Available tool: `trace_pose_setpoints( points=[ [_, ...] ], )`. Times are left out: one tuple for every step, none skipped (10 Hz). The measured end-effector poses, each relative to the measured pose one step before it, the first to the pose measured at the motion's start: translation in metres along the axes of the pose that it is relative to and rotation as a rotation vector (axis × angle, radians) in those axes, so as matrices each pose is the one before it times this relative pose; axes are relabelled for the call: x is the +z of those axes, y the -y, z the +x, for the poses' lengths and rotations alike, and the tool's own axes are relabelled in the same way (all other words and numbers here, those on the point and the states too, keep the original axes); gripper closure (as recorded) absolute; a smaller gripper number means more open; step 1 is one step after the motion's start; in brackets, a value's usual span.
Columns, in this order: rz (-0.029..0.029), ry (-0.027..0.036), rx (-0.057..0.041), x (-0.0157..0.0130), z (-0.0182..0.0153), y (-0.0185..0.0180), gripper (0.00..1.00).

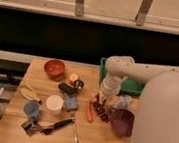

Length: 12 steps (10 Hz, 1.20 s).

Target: Place grapes in table surface

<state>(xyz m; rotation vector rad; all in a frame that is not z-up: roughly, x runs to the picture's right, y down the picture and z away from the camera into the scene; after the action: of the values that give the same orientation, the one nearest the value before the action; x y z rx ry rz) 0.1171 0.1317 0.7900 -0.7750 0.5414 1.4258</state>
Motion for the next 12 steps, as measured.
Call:
trace_pose_setpoints(
  points=[
    [-0.00640,-0.00264,-0.00821,0.00033,-0.00238,-0.00587,0.61],
    [-0.00572,-0.00129,-0.01820,0.00013,-0.00253,-0.00929,0.52],
    [-0.01146,0.00082,-0.03094,-0.00065,-0.00008,-0.00729,0.40],
    [-0.01240,0.00504,-0.02849,-0.00250,0.00273,0.00076,0.31],
    [-0.00781,0.00662,-0.01706,-0.00274,0.00280,0.00322,0.29],
    [-0.00485,0.00882,-0.00908,-0.00237,0.00088,0.00151,0.29],
    [-0.00065,0.00210,-0.00029,0.00015,-0.00050,-0.00023,0.29],
    [-0.00020,0.00073,-0.00374,-0.00002,-0.00107,-0.00220,0.29],
    [-0.00027,0.00027,-0.00028,0.00024,-0.00014,-0.00016,0.29],
    [0.00008,-0.00004,0.00003,-0.00007,0.00006,0.00005,0.29],
    [0.00003,-0.00024,0.00025,0.00001,0.00014,0.00014,0.29],
    [0.00018,-0.00037,-0.00018,0.00008,0.00003,-0.00008,0.29]
  ],
)
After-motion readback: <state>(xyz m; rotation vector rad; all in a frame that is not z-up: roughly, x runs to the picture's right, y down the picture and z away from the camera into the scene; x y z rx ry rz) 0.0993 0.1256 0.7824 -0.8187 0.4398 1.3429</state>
